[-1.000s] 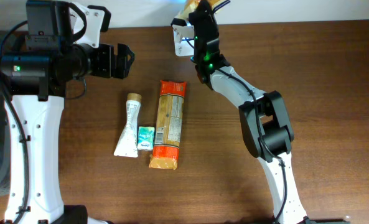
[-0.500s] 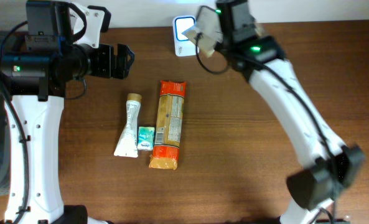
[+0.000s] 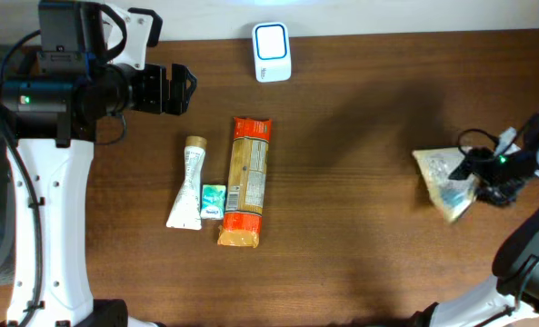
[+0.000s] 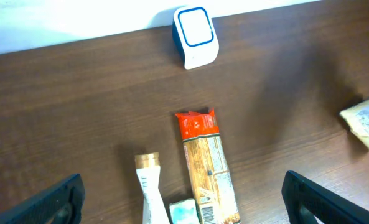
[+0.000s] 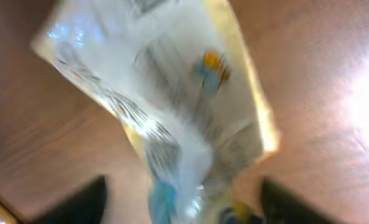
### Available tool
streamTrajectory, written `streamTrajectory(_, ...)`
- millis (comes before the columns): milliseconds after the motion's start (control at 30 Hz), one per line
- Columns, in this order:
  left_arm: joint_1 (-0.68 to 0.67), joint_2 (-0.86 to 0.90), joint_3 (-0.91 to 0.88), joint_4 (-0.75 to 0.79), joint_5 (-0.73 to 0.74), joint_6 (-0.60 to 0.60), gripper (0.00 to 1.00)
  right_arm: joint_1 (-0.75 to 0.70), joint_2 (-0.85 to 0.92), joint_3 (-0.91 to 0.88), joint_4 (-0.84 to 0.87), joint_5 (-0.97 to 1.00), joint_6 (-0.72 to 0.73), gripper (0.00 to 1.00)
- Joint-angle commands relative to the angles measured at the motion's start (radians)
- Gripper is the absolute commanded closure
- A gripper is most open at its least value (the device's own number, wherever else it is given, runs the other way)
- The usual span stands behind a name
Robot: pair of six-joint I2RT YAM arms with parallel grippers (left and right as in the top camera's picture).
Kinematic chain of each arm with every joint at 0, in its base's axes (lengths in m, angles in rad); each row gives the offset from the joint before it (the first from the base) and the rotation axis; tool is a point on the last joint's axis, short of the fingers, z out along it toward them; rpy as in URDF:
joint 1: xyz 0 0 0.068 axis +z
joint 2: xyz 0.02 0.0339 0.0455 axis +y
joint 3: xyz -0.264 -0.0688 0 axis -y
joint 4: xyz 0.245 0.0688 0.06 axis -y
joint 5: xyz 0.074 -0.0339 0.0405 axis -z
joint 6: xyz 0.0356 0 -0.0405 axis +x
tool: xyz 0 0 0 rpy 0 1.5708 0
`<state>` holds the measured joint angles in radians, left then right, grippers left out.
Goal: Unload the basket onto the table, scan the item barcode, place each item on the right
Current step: 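Reach the right gripper to the spaghetti package and grasp it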
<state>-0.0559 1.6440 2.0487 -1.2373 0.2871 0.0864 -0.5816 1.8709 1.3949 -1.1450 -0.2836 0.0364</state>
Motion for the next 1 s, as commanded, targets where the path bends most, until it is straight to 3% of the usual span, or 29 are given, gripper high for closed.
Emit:
streamTrajectory(0, 0.005, -0.005, 0.002, 0.001, 0.004, 0.017, 0.01, -0.005, -0.022, 0.054, -0.078, -0.039, 0.005, 0.01)
streamTrajectory(100, 0.005, -0.005, 0.002, 0.001, 0.004, 0.017, 0.01, 0.072, -0.026, 0.291, -0.290, -0.039, -0.002, 0.01)
streamTrajectory(167, 0.005, -0.005, 0.002, 0.001, 0.004, 0.016, 0.01, 0.142, -0.026, 0.375, -0.322, -0.036, -0.002, 0.01)
streamTrajectory(267, 0.005, -0.005, 0.002, 0.001, 0.004, 0.016, 0.01, 0.308, -0.023, 0.364, -0.196, -0.337, -0.002, 0.02)
streamTrajectory(300, 0.005, -0.005, 0.002, 0.001, 0.004, 0.017, 0.01, 0.372, -0.018, 0.355, -0.148, -0.342, -0.001, 0.00)
streamTrajectory(367, 0.005, -0.005, 0.002, 0.001, 0.004, 0.016, 0.01, 0.551, 0.000, 0.321, -0.040, -0.330, 0.067, 0.14)
streamTrajectory(500, 0.005, -0.005, 0.002, 0.001, 0.004, 0.016, 0.01, 0.901, 0.112, 0.232, 0.240, -0.236, 0.341, 0.16)
streamTrajectory(600, 0.005, -0.005, 0.002, 0.001, 0.004, 0.016, 0.01, 1.046, 0.203, 0.231, 0.317, -0.129, 0.445, 0.20)
streamTrajectory(700, 0.005, -0.005, 0.002, 0.001, 0.004, 0.016, 0.01, 1.119, 0.299, 0.231, 0.372, -0.104, 0.489, 0.21)
streamTrajectory(867, 0.005, -0.005, 0.002, 0.001, 0.004, 0.017, 0.01, 1.152, 0.382, 0.231, 0.431, -0.104, 0.557, 0.34)
streamTrajectory(933, 0.005, -0.005, 0.002, 0.001, 0.004, 0.017, 0.01, 1.152, 0.383, 0.231, 0.439, -0.104, 0.568, 0.44)
streamTrajectory(967, 0.005, -0.005, 0.002, 0.001, 0.004, 0.017, 0.01, 1.152, 0.384, 0.231, 0.439, -0.104, 0.568, 0.57)
